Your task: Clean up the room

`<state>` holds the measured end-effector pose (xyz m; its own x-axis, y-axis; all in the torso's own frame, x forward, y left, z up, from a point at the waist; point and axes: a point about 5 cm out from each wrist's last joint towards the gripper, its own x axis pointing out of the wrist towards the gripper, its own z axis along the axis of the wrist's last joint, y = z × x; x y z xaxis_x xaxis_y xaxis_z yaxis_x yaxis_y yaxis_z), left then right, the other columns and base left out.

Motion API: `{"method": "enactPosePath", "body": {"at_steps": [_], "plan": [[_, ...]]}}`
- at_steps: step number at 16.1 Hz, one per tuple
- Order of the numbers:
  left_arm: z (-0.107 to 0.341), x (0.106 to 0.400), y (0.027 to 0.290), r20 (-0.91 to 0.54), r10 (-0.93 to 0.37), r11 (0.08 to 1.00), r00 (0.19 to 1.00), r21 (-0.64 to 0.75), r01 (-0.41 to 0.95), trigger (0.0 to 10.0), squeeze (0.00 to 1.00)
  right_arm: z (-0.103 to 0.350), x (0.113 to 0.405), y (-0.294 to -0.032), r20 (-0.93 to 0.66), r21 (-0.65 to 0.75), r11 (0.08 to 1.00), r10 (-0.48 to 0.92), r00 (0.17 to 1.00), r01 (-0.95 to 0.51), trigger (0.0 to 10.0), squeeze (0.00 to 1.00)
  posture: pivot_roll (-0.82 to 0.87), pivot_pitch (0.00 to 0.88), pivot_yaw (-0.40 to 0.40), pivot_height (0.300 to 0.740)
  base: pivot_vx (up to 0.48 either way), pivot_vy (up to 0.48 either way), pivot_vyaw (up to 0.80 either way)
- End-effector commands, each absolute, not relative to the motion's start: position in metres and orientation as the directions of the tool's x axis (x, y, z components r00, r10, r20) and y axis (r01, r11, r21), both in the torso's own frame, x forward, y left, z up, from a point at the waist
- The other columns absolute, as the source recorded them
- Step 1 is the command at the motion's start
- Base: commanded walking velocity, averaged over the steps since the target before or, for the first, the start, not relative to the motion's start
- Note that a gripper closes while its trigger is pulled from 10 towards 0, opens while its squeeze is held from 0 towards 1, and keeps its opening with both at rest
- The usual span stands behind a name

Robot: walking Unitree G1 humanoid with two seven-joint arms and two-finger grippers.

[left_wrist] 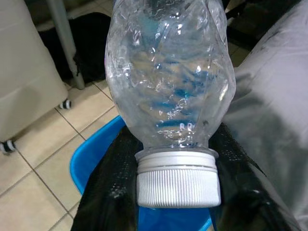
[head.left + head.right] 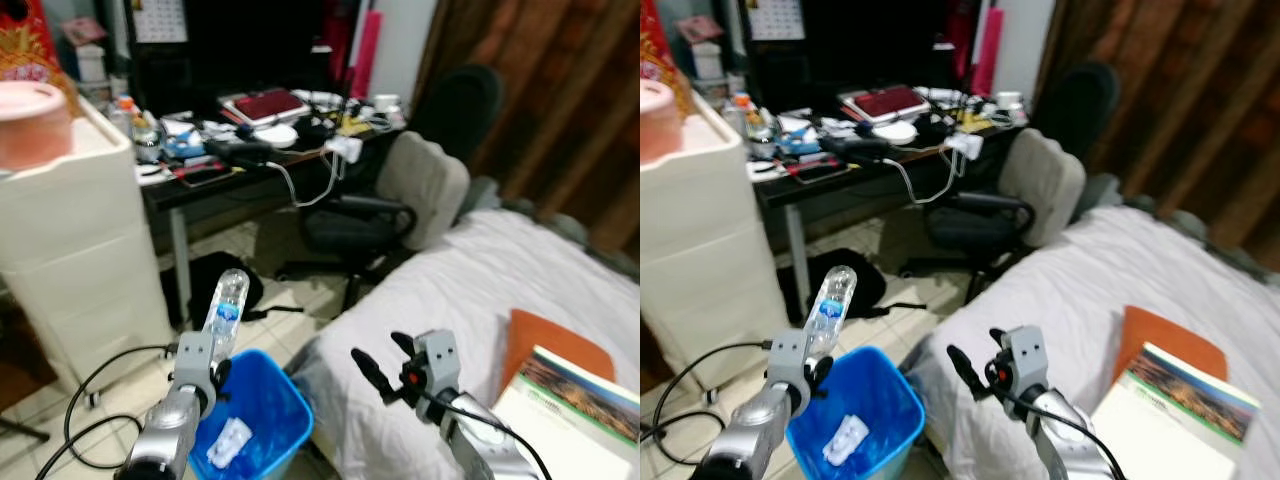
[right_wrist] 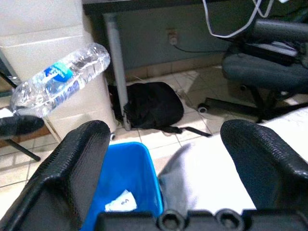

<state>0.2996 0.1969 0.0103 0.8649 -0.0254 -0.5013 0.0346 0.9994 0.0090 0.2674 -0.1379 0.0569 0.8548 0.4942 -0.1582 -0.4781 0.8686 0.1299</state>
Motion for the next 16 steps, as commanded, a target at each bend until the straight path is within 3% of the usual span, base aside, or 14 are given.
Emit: {"method": "enactPosePath", "body": {"at_steps": [1, 2, 3, 4, 8, 10, 11, 13, 14, 16], "plan": [[0.020, 0.311, 0.186, -0.465, -0.059, 0.998, 0.883, -0.027, 0.052, 10.0, 0.00, 0.058, 0.267, -0.143, -0.166, 0.113, 0.873, 0.488, 0.857, -0.475, 10.0, 0.00, 0.08, 0.036, -0.141, 0.740, 0.000, 0.000, 0.00], [0.019, 0.312, 0.185, -0.472, -0.064, 0.998, 0.879, -0.033, 0.055, 10.0, 0.00, 0.058, 0.266, -0.143, -0.168, 0.113, 0.873, 0.488, 0.857, -0.475, 10.0, 0.00, 0.08, 0.036, -0.141, 0.740, 0.000, 0.000, 0.00], [0.013, 0.309, 0.186, -0.509, -0.042, 0.999, 0.859, -0.024, 0.035, 10.0, 0.35, 0.058, 0.266, -0.144, -0.172, 0.110, 0.875, 0.483, 0.858, -0.471, 10.0, 0.00, 0.08, 0.036, -0.135, 0.740, 0.000, 0.000, 0.00], [0.007, 0.305, 0.188, -0.545, -0.020, 1.000, 0.838, -0.012, 0.016, 10.0, 1.00, 0.057, 0.266, -0.146, -0.178, 0.109, 0.876, 0.481, 0.858, -0.469, 10.0, 0.00, 0.08, 0.037, -0.131, 0.740, 0.000, 0.000, 0.00], [-0.003, 0.297, 0.188, -0.581, -0.039, 0.997, 0.813, -0.076, -0.006, 10.0, 1.00, 0.056, 0.268, -0.146, -0.185, 0.111, 0.875, 0.485, 0.855, -0.472, 10.0, 0.00, 0.09, 0.032, -0.133, 0.740, 0.000, 0.000, 0.00], [-0.005, 0.290, 0.182, -0.543, -0.087, 0.996, 0.835, -0.045, 0.074, 10.0, 1.00, 0.056, 0.270, -0.145, -0.183, 0.107, 0.870, 0.492, 0.851, -0.481, 10.0, 0.00, 0.10, 0.020, -0.127, 0.740, 0.000, 0.000, 0.00], [-0.004, 0.289, 0.180, -0.517, -0.100, 0.994, 0.850, -0.013, 0.109, 10.0, 0.00, 0.056, 0.270, -0.145, -0.180, 0.105, 0.872, 0.490, 0.853, -0.479, 10.0, 0.00, 0.11, 0.018, -0.126, 0.740, 0.000, 0.000, 0.00], [0.026, 0.287, 0.182, -0.281, -0.080, 0.996, 0.956, 0.015, 0.088, 10.0, 0.00, 0.062, 0.278, -0.150, -0.134, 0.089, 0.901, 0.433, 0.892, -0.424, 10.0, 0.00, 0.14, 0.000, -0.126, 0.740, 0.000, 0.000, 0.00], [0.054, 0.283, 0.183, -0.106, -0.074, 0.991, 0.992, 0.105, 0.085, 10.0, 0.00, 0.069, 0.286, -0.156, -0.091, 0.085, 0.930, 0.365, 0.927, -0.358, 10.0, 0.00, 0.16, 0.000, -0.130, 0.740, 0.000, 0.000, 0.00], [0.086, 0.274, 0.171, 0.060, -0.137, 0.978, 0.989, 0.168, 0.126, 10.0, 0.00, 0.072, 0.290, -0.160, -0.059, 0.081, 0.949, 0.311, 0.949, -0.306, 10.0, 0.00, 0.18, 0.000, -0.130, 0.740, 0.000, 0.000, 0.00]]}}
